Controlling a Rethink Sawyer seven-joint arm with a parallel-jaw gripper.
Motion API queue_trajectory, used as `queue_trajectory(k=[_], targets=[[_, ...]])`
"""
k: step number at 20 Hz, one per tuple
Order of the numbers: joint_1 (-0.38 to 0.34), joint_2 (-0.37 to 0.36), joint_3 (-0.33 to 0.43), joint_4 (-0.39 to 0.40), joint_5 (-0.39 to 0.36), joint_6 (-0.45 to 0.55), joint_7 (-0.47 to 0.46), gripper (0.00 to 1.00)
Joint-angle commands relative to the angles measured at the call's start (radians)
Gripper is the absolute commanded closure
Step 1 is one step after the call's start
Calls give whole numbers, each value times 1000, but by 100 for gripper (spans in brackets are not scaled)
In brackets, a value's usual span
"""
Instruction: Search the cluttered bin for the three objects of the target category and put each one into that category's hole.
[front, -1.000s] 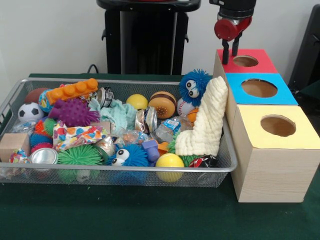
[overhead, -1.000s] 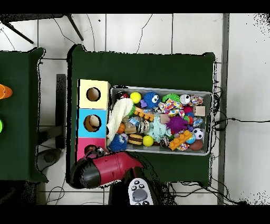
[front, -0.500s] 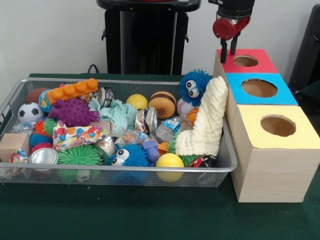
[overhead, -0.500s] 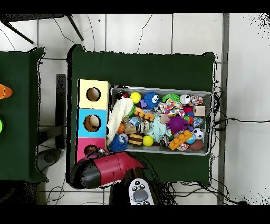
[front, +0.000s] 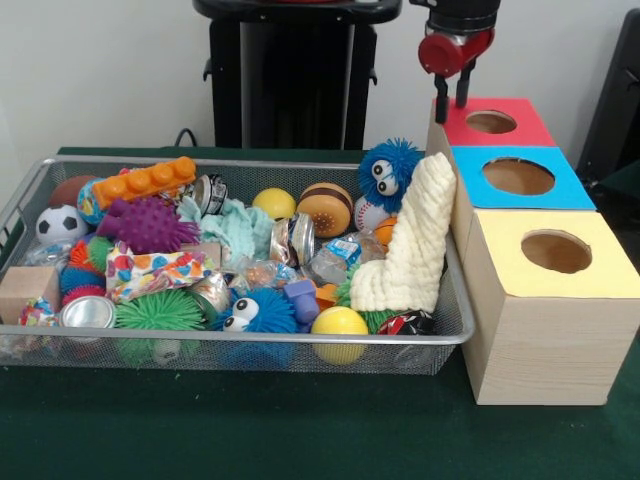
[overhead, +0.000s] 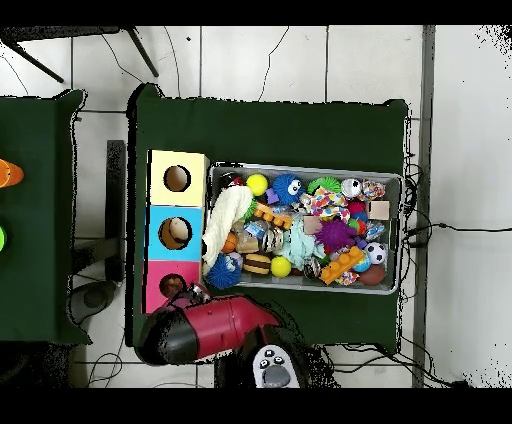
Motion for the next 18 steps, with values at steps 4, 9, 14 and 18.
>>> queue_trajectory(k=[4,9,14,18], targets=[[-77,3,35,111,25,-110,238,0],[-73,-17,17,71,29,-93,208,0],[-77,-63,14,62,21,-58,183,0],[-97,-112,27,80,41,-35,186,0]])
